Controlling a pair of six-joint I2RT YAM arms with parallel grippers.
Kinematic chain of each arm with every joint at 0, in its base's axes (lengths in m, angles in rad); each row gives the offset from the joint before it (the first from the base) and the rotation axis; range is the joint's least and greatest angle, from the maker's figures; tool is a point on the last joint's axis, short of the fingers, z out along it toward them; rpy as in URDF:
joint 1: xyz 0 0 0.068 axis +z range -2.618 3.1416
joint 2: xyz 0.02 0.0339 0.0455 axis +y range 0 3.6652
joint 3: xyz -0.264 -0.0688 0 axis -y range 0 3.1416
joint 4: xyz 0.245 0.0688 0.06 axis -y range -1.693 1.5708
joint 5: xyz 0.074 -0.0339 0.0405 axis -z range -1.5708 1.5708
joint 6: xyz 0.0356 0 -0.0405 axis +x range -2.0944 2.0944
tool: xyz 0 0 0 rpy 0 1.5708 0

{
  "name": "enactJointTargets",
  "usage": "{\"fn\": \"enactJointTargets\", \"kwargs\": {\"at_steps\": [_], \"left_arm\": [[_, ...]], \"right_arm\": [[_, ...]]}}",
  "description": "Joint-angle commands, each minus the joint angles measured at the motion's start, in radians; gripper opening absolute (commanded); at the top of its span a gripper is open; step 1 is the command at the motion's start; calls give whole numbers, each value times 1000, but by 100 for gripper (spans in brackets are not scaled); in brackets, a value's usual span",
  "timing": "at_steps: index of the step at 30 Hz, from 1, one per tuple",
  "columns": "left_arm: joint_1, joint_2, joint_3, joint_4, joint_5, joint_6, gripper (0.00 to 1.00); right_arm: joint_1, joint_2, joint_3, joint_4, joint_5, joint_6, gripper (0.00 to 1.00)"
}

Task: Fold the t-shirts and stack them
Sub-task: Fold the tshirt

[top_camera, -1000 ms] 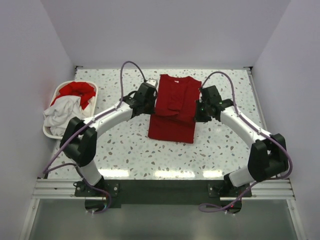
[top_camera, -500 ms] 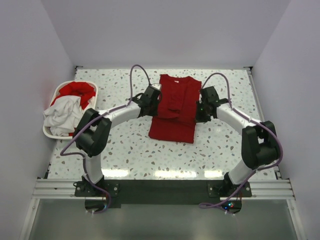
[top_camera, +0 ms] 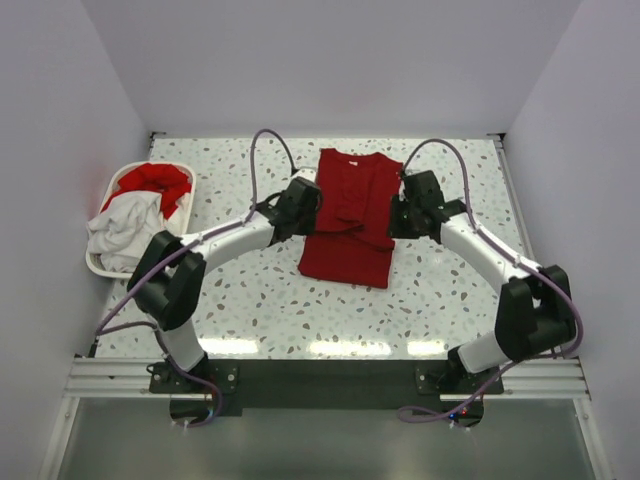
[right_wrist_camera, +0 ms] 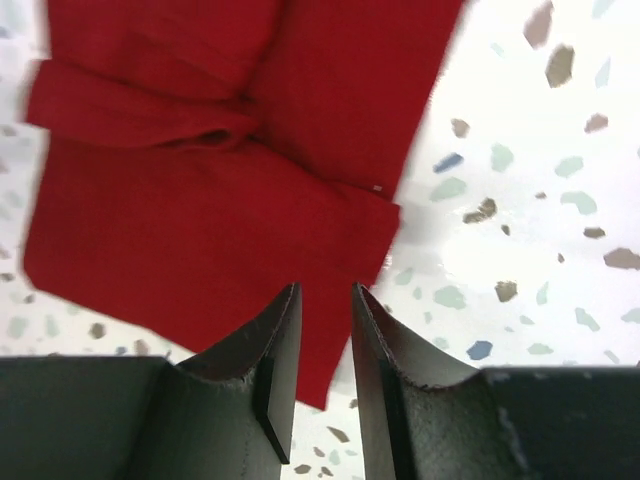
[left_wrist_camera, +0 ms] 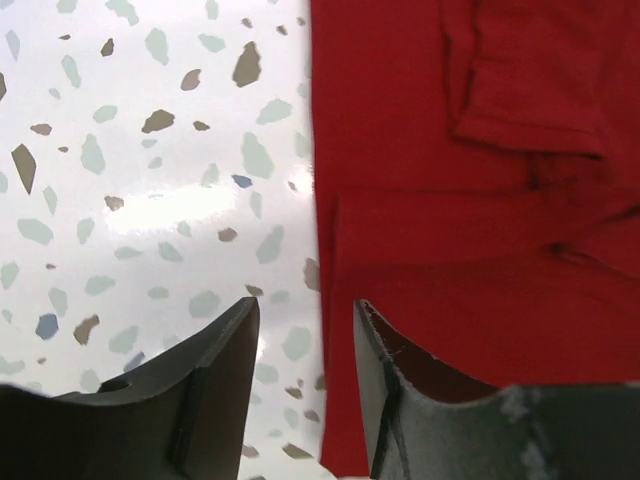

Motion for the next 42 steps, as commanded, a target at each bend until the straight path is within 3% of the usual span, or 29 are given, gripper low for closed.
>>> {"fn": "enactJointTargets", "kwargs": {"at_steps": [1,9,15,20,26,29,34,42], "left_arm": [[-95,-142,-64,46,-69,-71,46],[-168,-201,-283,166,-32,-212,40],[-169,-170,-331,188,-26,-255,34],[-154,-215,-345,200,-72,-228,43],[-53,-183,-270,203,12,-180,56],[-13,-158,-222,191,45,-177,61],[25,-71,-87,165,72,-174,61],[45,94,83,105,105,-187,57]], "right_arm": [[70,-87,-20,82,2,-33,30],[156,20,-29,196,-90,-42,26],[183,100,-14,219,-121,-59,25],[184,82,-18,193,-72,-97,28],[169,51,2,109,58,-122,36],[86,-1,-39,114,16,-47,41],[-27,-53,-110,161,-18,65,49],[-126,-6,-164,246,-127,200,50]]}}
